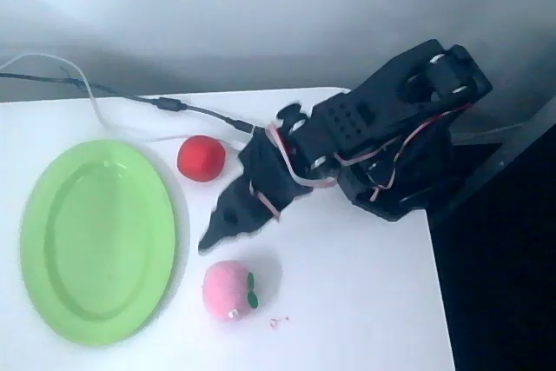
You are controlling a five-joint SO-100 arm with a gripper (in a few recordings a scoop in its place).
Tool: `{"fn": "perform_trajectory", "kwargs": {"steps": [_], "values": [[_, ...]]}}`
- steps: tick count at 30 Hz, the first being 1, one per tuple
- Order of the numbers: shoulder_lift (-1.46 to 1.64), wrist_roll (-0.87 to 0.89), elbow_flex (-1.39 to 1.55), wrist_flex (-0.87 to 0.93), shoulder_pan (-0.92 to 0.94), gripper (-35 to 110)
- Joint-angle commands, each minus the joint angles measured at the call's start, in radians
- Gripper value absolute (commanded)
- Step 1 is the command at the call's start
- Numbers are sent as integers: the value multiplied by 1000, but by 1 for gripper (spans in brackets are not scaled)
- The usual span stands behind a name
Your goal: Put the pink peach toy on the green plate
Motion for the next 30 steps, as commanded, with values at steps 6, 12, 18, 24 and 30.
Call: {"fn": "perform_trajectory", "kwargs": {"steps": [6,12,18,24,30], "values": [[-380,74,-336,-8,-196,45],[-466,104,-291,-3,-235,46],[-499,104,-227,-3,-235,43],[-565,106,-233,-3,-230,39],[-614,117,-252,-8,-233,37]]}}
